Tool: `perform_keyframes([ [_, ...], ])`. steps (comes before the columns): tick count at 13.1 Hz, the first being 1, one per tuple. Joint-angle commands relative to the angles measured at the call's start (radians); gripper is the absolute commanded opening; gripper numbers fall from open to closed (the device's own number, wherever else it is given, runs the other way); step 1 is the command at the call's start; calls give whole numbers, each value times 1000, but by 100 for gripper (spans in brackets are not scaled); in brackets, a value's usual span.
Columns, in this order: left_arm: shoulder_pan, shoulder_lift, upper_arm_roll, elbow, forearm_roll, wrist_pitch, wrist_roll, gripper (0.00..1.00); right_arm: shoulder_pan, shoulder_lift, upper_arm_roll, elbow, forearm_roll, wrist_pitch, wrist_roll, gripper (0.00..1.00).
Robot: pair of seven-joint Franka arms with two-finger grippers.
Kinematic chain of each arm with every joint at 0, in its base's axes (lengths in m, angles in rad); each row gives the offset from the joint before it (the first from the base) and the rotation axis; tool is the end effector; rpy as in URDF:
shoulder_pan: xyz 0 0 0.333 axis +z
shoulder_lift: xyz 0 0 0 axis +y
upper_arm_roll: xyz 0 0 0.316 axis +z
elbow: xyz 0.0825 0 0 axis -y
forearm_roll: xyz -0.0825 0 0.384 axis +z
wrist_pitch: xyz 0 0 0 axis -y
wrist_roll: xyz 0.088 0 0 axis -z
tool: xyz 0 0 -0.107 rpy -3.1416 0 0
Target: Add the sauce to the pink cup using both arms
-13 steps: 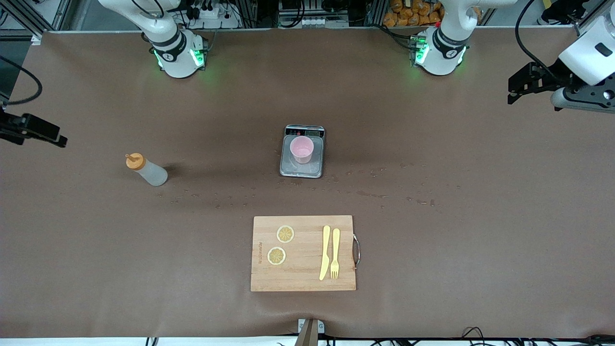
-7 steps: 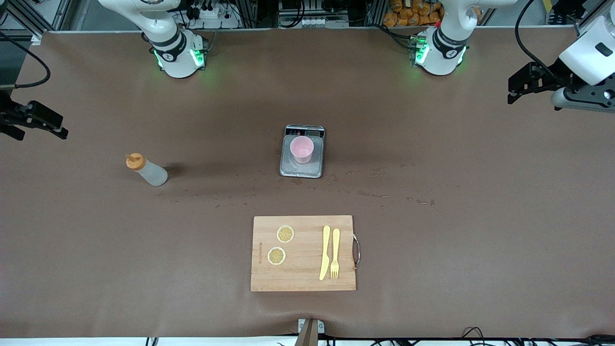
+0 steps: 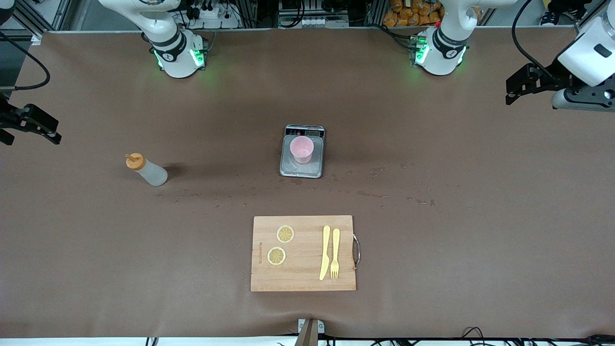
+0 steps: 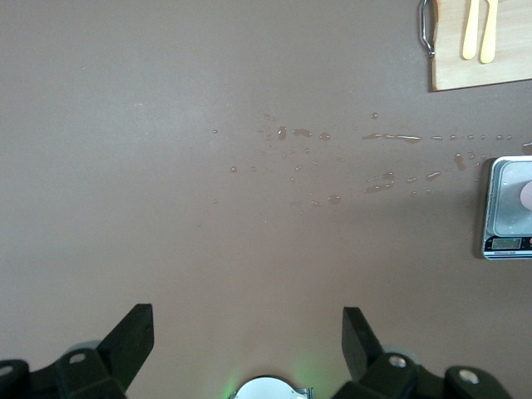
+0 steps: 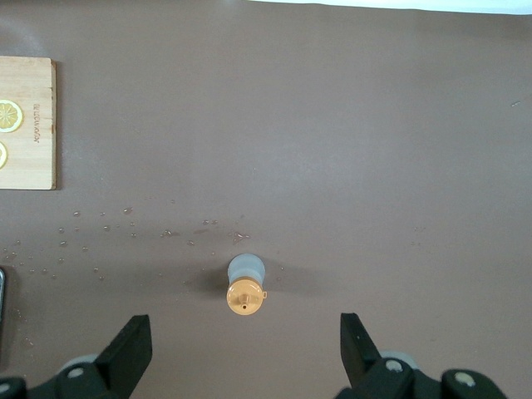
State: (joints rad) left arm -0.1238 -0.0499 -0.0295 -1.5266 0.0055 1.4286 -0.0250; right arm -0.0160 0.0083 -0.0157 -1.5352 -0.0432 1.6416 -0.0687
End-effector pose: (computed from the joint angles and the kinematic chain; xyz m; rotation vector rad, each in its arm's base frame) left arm 0.5178 -0.0798 0.6598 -3.1232 0.1995 0.0740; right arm 0.5644 -0.0222 0.6435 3.0893 0.0586 0.1481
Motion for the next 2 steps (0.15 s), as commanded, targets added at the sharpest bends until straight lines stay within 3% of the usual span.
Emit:
perform_keyframes([
  [1, 6, -16, -4, 2, 8, -16, -10, 100, -10, 10, 23, 24, -18, -3, -6, 100],
  [2, 6, -16, -4, 2, 8, -16, -10, 100, -2, 10, 23, 23, -26, -2, -8, 100],
])
